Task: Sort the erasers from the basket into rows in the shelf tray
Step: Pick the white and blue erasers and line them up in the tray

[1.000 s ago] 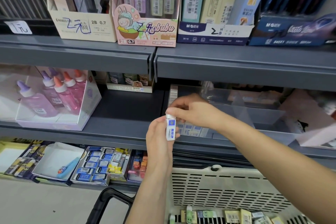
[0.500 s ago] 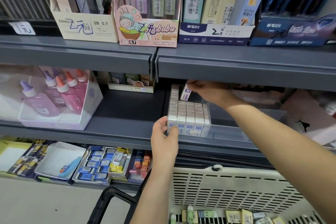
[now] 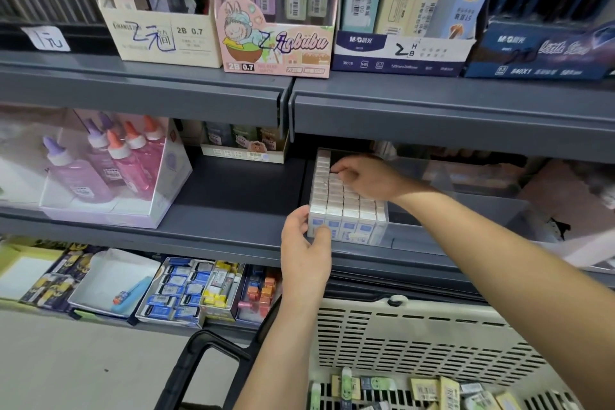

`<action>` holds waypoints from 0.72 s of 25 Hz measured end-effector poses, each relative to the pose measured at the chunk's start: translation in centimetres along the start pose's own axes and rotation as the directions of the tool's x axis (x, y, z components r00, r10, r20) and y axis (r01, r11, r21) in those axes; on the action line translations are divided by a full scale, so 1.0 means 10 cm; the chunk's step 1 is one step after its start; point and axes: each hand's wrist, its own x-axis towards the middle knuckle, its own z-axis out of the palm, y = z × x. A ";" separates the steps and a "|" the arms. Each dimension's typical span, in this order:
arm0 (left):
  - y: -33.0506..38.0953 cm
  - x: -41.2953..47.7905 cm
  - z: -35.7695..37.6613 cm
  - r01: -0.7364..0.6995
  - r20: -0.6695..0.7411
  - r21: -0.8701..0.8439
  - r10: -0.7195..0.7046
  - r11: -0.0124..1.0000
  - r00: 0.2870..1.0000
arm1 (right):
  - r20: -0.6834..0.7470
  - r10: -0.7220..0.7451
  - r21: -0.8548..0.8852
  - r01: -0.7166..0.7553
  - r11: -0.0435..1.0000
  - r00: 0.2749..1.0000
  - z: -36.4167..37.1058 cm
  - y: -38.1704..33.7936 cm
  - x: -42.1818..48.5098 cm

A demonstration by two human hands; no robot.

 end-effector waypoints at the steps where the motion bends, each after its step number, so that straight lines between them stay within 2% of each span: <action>1: 0.00 -0.01 0.00 -0.006 0.004 0.029 0.006 1.000 1.000 | -0.017 0.005 0.061 -0.004 0.998 1.000 -0.02 -0.02 -0.07; 5: 0.04 -0.10 -0.01 -0.018 -0.003 0.101 0.019 0.995 1.000 | -0.139 0.019 0.413 0.041 0.910 0.990 -0.15 -0.05 -0.64; 8: 0.07 -0.35 0.02 -0.145 -0.040 0.203 0.156 0.968 0.987 | -0.259 -0.045 0.496 0.173 0.851 0.965 -0.25 0.05 -1.48; 10: 0.04 -0.65 0.08 -0.228 0.048 0.212 0.223 0.950 0.974 | -0.268 -0.027 0.512 0.166 0.843 0.963 -0.20 0.22 -2.14; 12: -0.08 -0.95 0.14 -0.287 0.206 0.224 0.242 0.931 0.948 | -0.214 0.072 0.536 0.055 0.842 0.974 -0.04 0.47 -2.71; 14: -0.22 -1.15 0.20 -0.300 0.366 0.272 0.190 0.914 0.911 | -0.067 0.200 0.493 -0.142 0.858 0.978 0.23 0.78 -3.09; 15: -0.29 -1.20 0.24 -0.292 0.428 0.313 0.141 0.904 0.893 | 0.051 0.262 0.409 -0.260 0.875 0.964 0.38 0.94 -3.18; 16: -0.37 -1.22 0.28 -0.277 0.472 0.367 0.079 0.888 0.878 | 0.186 0.321 0.252 -0.361 0.898 0.928 0.53 1.08 -3.22; 18: -0.53 -1.23 0.36 -0.216 0.508 0.468 -0.061 0.857 0.859 | 0.382 0.448 -0.106 -0.443 0.890 0.808 0.82 1.29 -3.19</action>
